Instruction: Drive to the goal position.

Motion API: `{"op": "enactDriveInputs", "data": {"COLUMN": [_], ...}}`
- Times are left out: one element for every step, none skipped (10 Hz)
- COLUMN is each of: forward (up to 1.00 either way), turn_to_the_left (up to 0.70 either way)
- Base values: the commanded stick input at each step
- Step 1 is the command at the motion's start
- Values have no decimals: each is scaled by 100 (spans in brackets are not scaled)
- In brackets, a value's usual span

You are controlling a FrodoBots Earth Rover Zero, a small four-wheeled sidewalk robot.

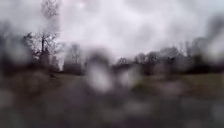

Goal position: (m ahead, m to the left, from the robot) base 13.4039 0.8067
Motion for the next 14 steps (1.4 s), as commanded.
{"op": "enactDriveInputs", "data": {"forward": [100, 100, 100, 100, 100, 100, 100, 100, 100, 100, 100, 100, 100, 100], "turn_to_the_left": [40, 40, 40, 40, 40, 12, 0, 0, 0, 1, 10, 20, 30, 40]}}
